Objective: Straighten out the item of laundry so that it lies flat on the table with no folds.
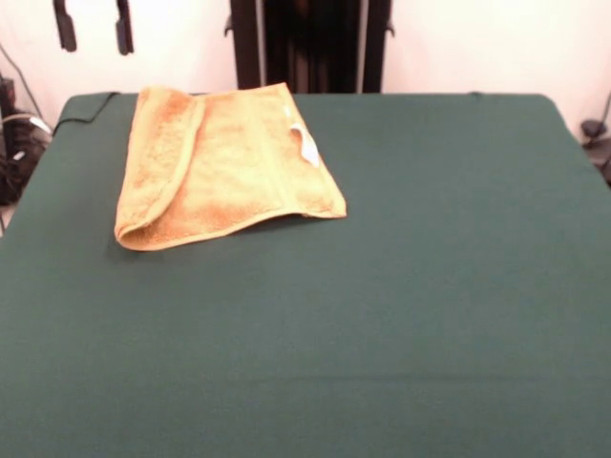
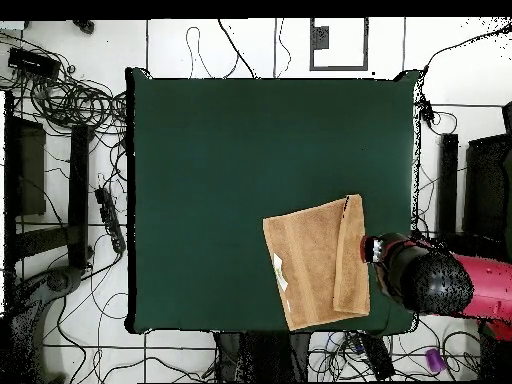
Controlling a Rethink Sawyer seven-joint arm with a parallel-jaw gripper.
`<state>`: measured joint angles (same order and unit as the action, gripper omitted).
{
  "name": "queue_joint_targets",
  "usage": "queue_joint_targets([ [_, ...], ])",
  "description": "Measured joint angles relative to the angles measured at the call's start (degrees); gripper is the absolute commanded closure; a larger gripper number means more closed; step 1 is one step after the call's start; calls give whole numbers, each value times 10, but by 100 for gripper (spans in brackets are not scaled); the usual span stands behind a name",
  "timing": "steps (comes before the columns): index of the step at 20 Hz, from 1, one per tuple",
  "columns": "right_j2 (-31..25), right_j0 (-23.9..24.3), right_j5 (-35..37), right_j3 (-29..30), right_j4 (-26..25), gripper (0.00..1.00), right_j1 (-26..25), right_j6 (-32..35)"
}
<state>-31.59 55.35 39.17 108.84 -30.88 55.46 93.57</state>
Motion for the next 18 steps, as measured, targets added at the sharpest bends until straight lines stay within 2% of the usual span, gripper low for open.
queue_joint_targets([
  [9,0,-2,11,-18,-8,0,1,0],
  [18,0,-23,15,-63,-14,0,-46,0],
])
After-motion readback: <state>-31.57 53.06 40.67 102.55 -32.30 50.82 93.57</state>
